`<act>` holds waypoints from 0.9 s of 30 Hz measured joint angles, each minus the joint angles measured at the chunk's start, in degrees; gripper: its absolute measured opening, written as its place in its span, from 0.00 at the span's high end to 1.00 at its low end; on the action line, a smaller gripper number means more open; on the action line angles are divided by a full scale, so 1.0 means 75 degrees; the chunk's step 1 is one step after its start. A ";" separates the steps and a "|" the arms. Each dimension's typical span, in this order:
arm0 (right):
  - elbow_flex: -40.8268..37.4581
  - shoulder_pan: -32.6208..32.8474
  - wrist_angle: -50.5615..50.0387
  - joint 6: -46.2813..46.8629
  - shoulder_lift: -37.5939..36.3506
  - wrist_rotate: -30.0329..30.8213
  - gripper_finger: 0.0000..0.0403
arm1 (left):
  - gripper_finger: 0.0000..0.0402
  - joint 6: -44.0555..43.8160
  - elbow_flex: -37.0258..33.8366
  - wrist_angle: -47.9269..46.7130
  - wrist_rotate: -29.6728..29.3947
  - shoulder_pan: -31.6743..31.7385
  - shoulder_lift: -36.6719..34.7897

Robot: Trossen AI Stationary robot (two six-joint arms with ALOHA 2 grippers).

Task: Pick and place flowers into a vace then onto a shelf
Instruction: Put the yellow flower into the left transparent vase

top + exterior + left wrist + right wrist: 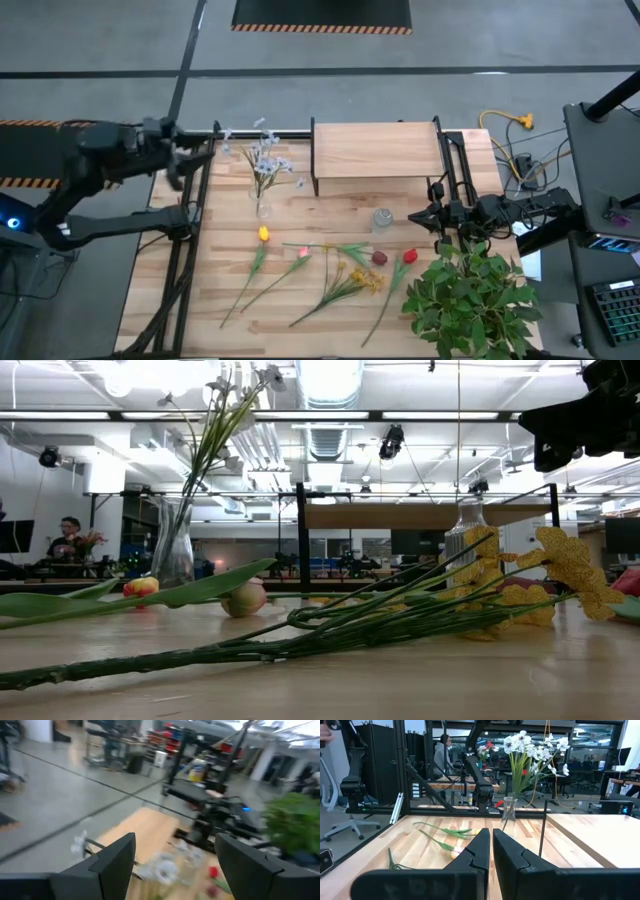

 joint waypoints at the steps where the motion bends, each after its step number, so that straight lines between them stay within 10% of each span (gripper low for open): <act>1: 0.0000 0.0000 0.0000 0.0000 0.0000 0.0000 0.97 | 0.36 -0.0128 0.0068 -0.0218 0.0029 -0.0017 -0.0006; 15: 0.0000 -0.0006 -0.0006 -0.0029 0.0000 0.0000 0.97 | 0.36 -0.0435 0.0060 -0.0315 0.0068 -0.0392 0.0509; 27: 0.0000 -0.0003 -0.0006 0.0000 -0.0006 -0.0003 0.97 | 0.36 -0.0175 0.0657 0.0151 -0.0647 -0.2406 0.2219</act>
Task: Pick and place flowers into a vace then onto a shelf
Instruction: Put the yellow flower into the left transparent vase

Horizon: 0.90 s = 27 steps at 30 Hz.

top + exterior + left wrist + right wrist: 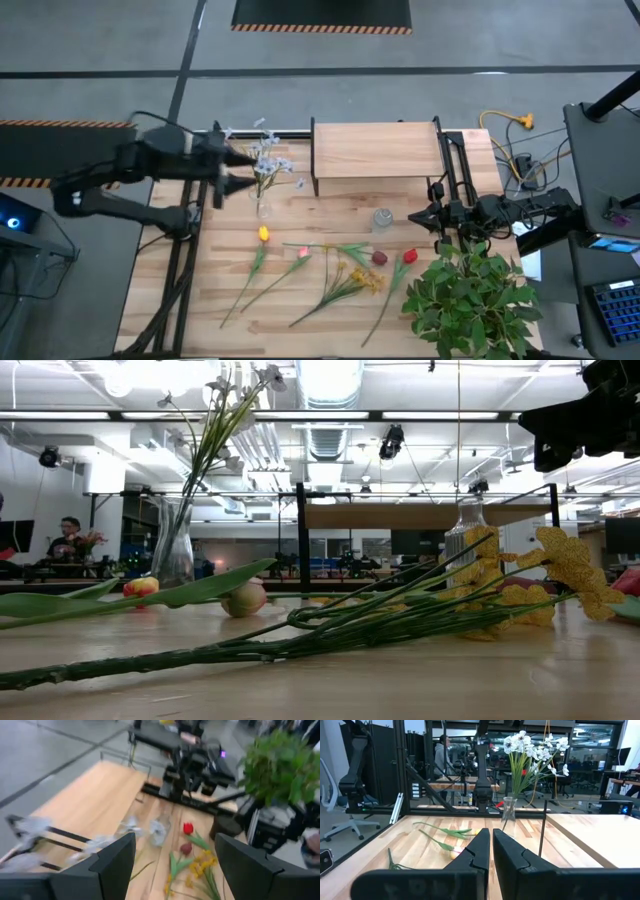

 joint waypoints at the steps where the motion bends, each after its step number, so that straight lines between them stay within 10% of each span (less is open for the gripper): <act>1: 0.0001 0.0000 -0.0003 0.0000 0.0000 -0.0001 0.97 | 0.36 0.0007 0.0121 -0.0030 -0.0160 -0.0226 0.0154; 14: 0.0000 0.0000 -0.0027 0.0000 0.0001 -0.0005 0.97 | 0.36 -0.1221 0.2782 -0.2627 -0.3845 -0.3394 0.2455; 27: 0.0000 0.0006 -0.0029 -0.0026 0.0009 -0.0003 0.97 | 0.36 -0.4164 0.3372 -0.4419 -0.3964 -0.4447 0.3834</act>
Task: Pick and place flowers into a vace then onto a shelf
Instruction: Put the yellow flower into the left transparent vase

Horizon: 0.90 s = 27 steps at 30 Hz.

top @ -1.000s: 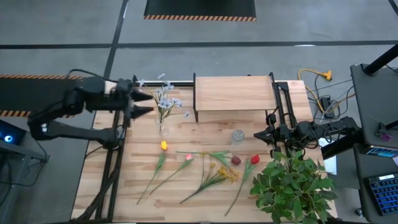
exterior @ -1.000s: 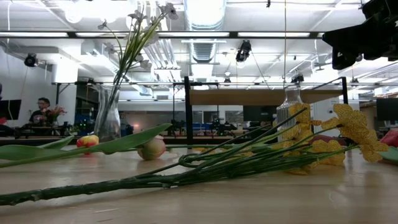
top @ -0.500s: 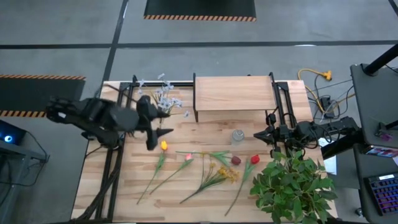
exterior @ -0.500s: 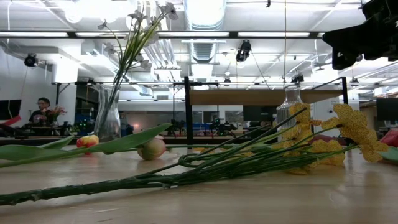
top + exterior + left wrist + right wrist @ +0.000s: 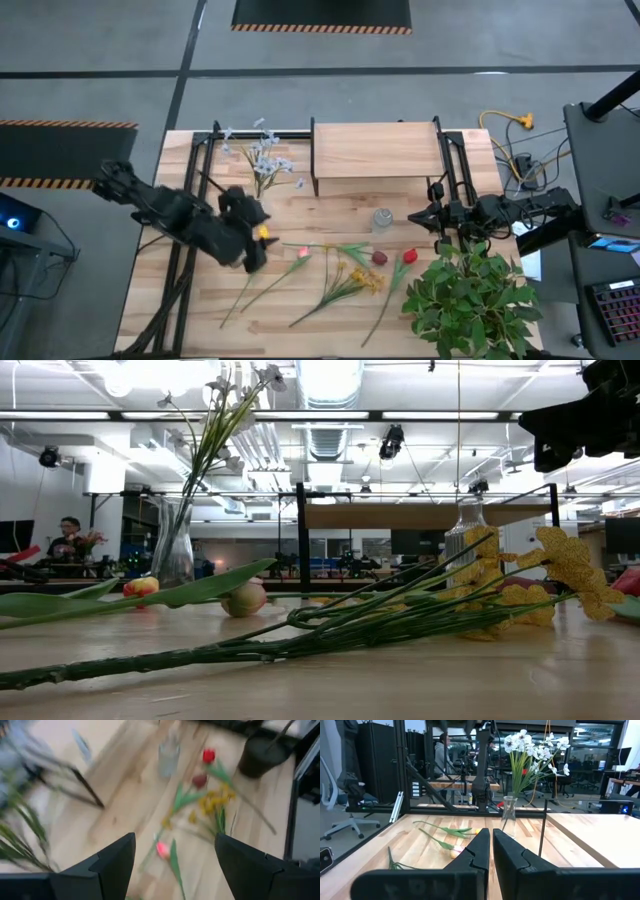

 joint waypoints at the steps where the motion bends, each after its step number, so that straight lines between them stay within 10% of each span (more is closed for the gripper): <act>1: 0.0001 -0.0003 0.0000 0.0004 0.0000 0.0003 0.97 | 0.36 -0.0274 -0.0022 -0.0106 0.0089 -0.0058 0.0121; 14: 0.0000 0.0000 -0.0009 0.0074 0.0000 0.0000 0.97 | 0.36 -0.4230 -0.0036 -0.1746 0.2016 -0.0923 0.1944; 27: 0.0002 0.0000 -0.0050 0.0442 0.0003 -0.0006 0.97 | 0.36 -0.4988 -0.0290 -0.1914 0.2414 -0.1010 0.3564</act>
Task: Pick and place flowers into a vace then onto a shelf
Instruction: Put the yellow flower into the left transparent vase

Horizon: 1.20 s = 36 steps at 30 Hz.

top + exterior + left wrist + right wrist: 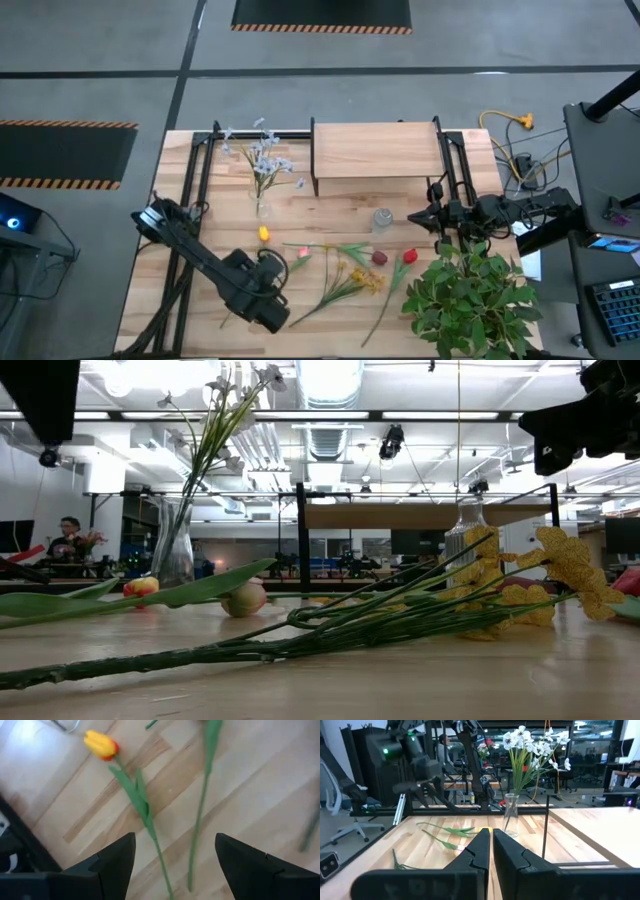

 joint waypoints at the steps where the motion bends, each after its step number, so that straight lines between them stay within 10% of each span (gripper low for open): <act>1: 0.0000 0.0000 -0.0007 0.0074 0.0000 0.0000 0.97 | 0.36 -0.0149 -0.0139 0.0012 0.0018 0.0048 -0.0025; 24: 0.0001 -0.0001 -0.0221 -0.0217 0.0000 0.0000 0.97 | 0.41 -0.1579 -0.6635 0.7059 0.0362 0.0334 -0.2922; 36: 0.0001 -0.0002 -0.0218 -0.0244 0.0000 0.0002 0.97 | 0.41 -0.1843 -0.7383 0.7870 0.0410 0.0328 -0.2908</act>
